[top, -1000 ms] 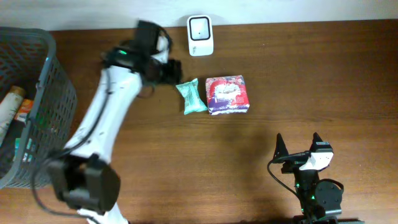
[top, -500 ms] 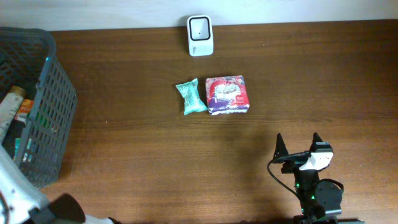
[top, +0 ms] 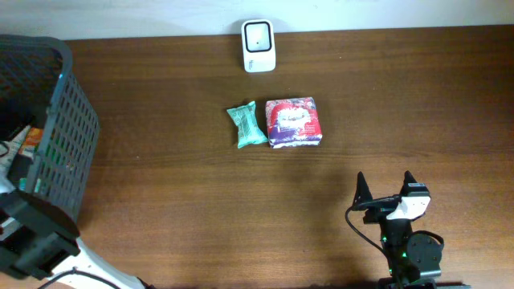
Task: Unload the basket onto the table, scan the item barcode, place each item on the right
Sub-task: 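Place the green wipes pack left of the red-purple package, then grasp the green-lidded jar in the basket with the left gripper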
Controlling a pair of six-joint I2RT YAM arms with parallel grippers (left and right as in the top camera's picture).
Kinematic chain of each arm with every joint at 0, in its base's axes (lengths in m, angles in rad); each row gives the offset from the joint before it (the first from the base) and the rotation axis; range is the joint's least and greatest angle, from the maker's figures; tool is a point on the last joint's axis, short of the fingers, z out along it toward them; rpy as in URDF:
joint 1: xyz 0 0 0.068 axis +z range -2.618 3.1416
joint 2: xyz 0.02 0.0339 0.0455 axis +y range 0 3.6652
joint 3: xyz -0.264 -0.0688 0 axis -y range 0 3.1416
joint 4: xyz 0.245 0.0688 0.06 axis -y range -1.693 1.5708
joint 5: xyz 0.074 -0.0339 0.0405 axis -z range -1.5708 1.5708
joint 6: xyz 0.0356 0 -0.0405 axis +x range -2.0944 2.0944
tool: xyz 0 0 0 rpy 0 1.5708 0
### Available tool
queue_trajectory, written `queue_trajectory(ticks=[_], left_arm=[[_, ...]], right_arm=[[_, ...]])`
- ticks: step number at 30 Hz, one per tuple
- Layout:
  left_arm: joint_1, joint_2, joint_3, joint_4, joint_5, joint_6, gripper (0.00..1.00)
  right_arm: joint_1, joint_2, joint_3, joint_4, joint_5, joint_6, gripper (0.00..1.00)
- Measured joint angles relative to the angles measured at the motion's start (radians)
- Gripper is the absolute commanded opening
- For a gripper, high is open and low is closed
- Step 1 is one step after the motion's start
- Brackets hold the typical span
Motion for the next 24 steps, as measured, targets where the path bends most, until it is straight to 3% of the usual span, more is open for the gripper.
queue_trajectory(ticks=[6,15,18,20,24], left_arm=[[-0.034,0.14,0.0,-0.007,0.066,0.082,0.94],[-0.034,0.23,-0.002,-0.094,0.068,0.089,0.89],[-0.034,0.23,-0.002,-0.094,0.079,0.089,0.78],[-0.034,0.23,-0.002,-0.098,0.081,0.089,0.64],[-0.034,0.232,0.061,-0.178,0.085,0.089,0.64]], right_arm=[[0.0,0.0,0.0,0.0,0.0,0.0,0.99],[0.0,0.0,0.0,0.0,0.0,0.001,0.99],[0.0,0.0,0.0,0.0,0.0,0.0,0.99],[0.0,0.0,0.0,0.0,0.0,0.0,0.99],[0.0,0.0,0.0,0.0,0.0,0.0,0.99]])
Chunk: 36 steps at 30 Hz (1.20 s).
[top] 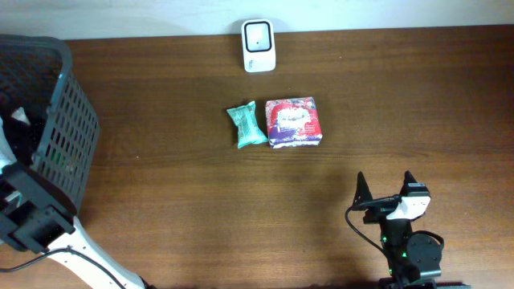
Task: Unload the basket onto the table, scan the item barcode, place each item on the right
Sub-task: 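Grasp the green-lidded jar in the basket with the left gripper, then place the green-lidded jar right of the red-purple package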
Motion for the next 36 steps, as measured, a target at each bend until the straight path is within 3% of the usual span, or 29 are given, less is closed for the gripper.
queue_trajectory(ticks=[3,6,8,11,14,18,20,24,30,36], left_arm=[[0.0,0.015,0.192,-0.102,-0.001,0.0,0.64],[0.002,0.034,0.592,-0.269,0.0,-0.011,0.61],[0.004,0.007,0.818,-0.283,0.027,-0.031,0.61],[0.004,-0.091,0.975,-0.287,0.069,-0.07,0.59],[-0.007,-0.229,0.998,-0.259,0.206,-0.087,0.59],[-0.263,-0.277,0.995,-0.233,0.375,-0.095,0.59],[-0.531,-0.237,0.972,-0.156,0.376,-0.117,0.59],[-0.946,-0.093,0.907,-0.007,0.198,-0.136,0.6],[-1.176,0.188,0.885,0.167,0.083,-0.146,0.64],[-1.293,0.408,0.885,0.19,0.08,-0.154,0.66]], right_arm=[[0.0,0.0,0.0,0.0,0.0,0.0,0.99],[0.0,0.001,0.0,0.0,0.0,0.0,0.99],[0.0,0.0,0.0,0.0,0.0,0.0,0.99],[0.0,0.0,0.0,0.0,0.0,0.0,0.99],[0.0,0.0,0.0,0.0,0.0,0.0,0.99],[0.0,0.0,0.0,0.0,0.0,0.0,0.99],[0.0,0.0,0.0,0.0,0.0,0.0,0.99],[0.0,0.0,0.0,0.0,0.0,0.0,0.99],[0.0,0.0,0.0,0.0,0.0,0.0,0.99],[0.0,0.0,0.0,0.0,0.0,0.001,0.99]])
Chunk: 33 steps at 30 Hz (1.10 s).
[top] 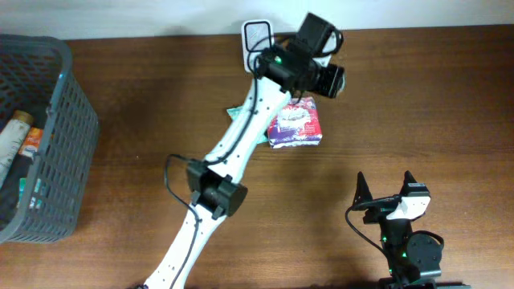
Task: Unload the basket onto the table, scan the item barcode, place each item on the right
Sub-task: 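Place the green-lidded jar right of the red-purple package, then reach into the basket and grasp the small orange box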
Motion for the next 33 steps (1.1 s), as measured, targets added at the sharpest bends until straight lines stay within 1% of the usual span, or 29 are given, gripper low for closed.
queue_trajectory(ticks=[3,5,7,9,12,13,14,15,17,20,21,22,23,25,26,27,30,33], left_arm=[[-0.024,0.08,-0.002,0.002,-0.004,0.0,0.69],[-0.058,0.116,-0.002,0.023,-0.007,0.0,0.76],[-0.091,0.145,-0.002,0.027,-0.023,-0.004,0.77],[-0.089,0.146,-0.002,0.024,-0.034,-0.004,0.82],[-0.087,0.147,-0.002,0.014,-0.04,-0.004,0.82],[-0.084,0.151,0.032,-0.005,-0.04,-0.004,0.82],[-0.075,0.151,0.079,-0.008,-0.04,-0.004,0.87],[-0.063,0.132,0.095,-0.007,-0.034,-0.004,0.88],[-0.003,0.008,0.099,-0.029,0.0,-0.004,0.9],[0.097,-0.229,0.113,-0.13,0.011,-0.003,0.99],[0.156,-0.311,0.114,-0.205,-0.007,-0.003,0.99],[0.226,-0.376,0.121,-0.245,-0.028,-0.003,0.99],[0.325,-0.44,0.126,-0.311,-0.052,-0.004,0.99],[0.468,-0.503,0.127,-0.425,-0.072,-0.004,0.99],[0.499,-0.511,0.127,-0.44,-0.075,-0.002,0.99],[0.583,-0.523,0.127,-0.473,-0.075,0.009,0.99],[0.758,-0.533,0.127,-0.473,-0.082,0.023,0.99],[0.89,-0.538,0.127,-0.473,-0.065,0.023,0.99]], right_arm=[[0.0,0.0,0.0,0.0,0.0,0.0,0.99],[0.0,0.0,0.0,0.0,0.0,-0.001,0.99],[0.0,0.0,0.0,0.0,0.0,0.0,0.99],[0.0,0.0,0.0,0.0,0.0,-0.001,0.99],[0.0,0.0,0.0,0.0,0.0,-0.001,0.99],[0.0,0.0,0.0,0.0,0.0,-0.001,0.98],[0.0,0.0,0.0,0.0,0.0,-0.001,0.99],[0.0,0.0,0.0,0.0,0.0,-0.001,0.99],[0.0,0.0,0.0,0.0,0.0,-0.001,0.99],[0.0,0.001,0.0,0.0,0.0,-0.001,0.99],[0.0,0.0,0.0,0.0,0.0,-0.001,0.99],[0.0,0.0,0.0,0.0,0.0,0.0,0.99],[0.0,0.0,0.0,0.0,0.0,0.0,0.99],[0.0,0.0,0.0,0.0,0.0,0.0,0.99],[0.0,0.0,0.0,0.0,0.0,-0.001,0.99],[0.0,0.0,0.0,0.0,0.0,-0.001,0.99],[0.0,0.0,0.0,0.0,0.0,-0.001,0.99],[0.0,0.0,0.0,0.0,0.0,-0.001,0.99]])
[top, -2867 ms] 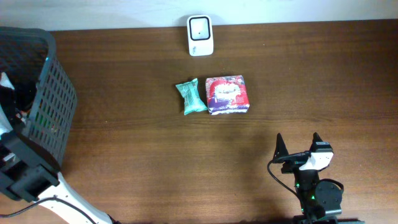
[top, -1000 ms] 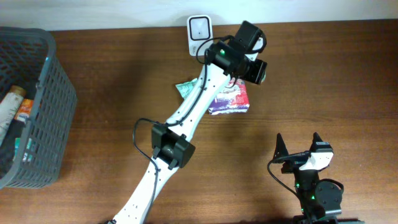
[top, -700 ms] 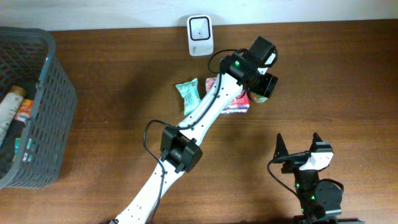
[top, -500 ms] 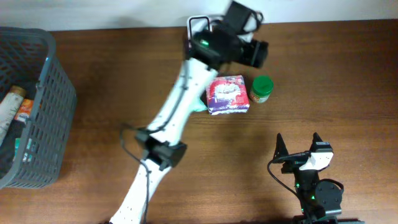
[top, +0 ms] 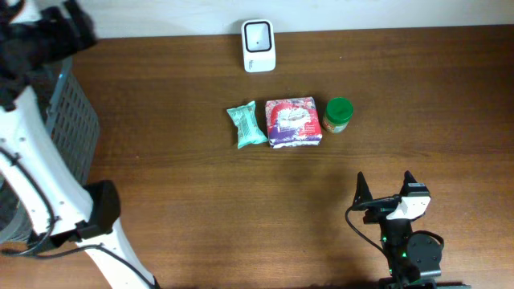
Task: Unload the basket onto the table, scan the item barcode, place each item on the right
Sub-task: 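Reach into the basket and grasp the small orange box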
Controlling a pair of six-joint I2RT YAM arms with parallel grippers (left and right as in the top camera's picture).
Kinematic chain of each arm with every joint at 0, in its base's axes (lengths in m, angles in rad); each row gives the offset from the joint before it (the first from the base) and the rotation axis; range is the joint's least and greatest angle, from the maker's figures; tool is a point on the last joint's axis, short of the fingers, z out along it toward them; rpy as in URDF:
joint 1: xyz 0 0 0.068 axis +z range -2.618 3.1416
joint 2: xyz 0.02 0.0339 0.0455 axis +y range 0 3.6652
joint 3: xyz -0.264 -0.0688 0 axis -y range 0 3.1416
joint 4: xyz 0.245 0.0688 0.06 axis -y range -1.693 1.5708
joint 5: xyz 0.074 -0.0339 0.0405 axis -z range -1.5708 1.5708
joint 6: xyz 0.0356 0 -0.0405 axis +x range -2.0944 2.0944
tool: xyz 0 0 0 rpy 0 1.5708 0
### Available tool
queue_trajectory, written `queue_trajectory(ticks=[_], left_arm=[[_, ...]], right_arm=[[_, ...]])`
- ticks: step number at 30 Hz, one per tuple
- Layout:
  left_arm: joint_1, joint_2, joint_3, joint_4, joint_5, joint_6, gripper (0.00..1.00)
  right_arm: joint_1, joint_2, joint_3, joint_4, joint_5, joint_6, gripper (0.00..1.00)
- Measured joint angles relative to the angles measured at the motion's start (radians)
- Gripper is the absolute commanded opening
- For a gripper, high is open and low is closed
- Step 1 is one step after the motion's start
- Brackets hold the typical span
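Observation:
A white barcode scanner [top: 258,46] stands at the table's far edge. In front of it lie a teal packet [top: 246,125] and a purple-and-red package [top: 293,122], with a green-lidded jar [top: 338,115] upright just right of the package. My left arm [top: 32,160] rises along the left edge, its dark, blurred wrist end [top: 48,28] over the basket at top left; its fingers cannot be made out. My right gripper [top: 385,185] rests open near the front right, holding nothing.
A dark grey mesh basket [top: 76,120] stands at the left edge, mostly covered by my left arm. The brown table [top: 161,177] runs across the whole view.
My left arm was stretched across the table with its end just right of the package; now it is back at the top left over the basket. A green-lidded jar now stands right of the package.
My left arm was down at the basket at the first two moments, with only the packet and package on the table. Then it reached over the table beside the package. Now the jar stands there and the arm is over the basket. The right arm never moved.

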Motion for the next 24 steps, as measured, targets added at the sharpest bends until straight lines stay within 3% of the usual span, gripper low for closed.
queue_trajectory(ticks=[6,13,19,20,24], left_arm=[[0.227,-0.12,-0.095,0.0,-0.001,-0.004,0.99],[0.464,-0.121,-0.188,0.001,-0.01,-0.027,0.99],[0.536,-0.117,-0.459,0.084,-0.07,-0.035,1.0],[0.536,-0.123,-0.513,0.117,-0.083,-0.044,0.95],[0.536,-0.12,-0.894,0.313,-0.11,0.0,0.87]], right_arm=[[0.0,0.0,0.0,0.0,0.0,-0.001,0.99],[0.0,0.0,0.0,0.0,0.0,0.0,0.98],[0.0,0.0,0.0,0.0,0.0,0.0,0.99],[0.0,0.0,0.0,0.0,0.0,0.0,0.98],[0.0,0.0,0.0,0.0,0.0,0.0,0.98]])
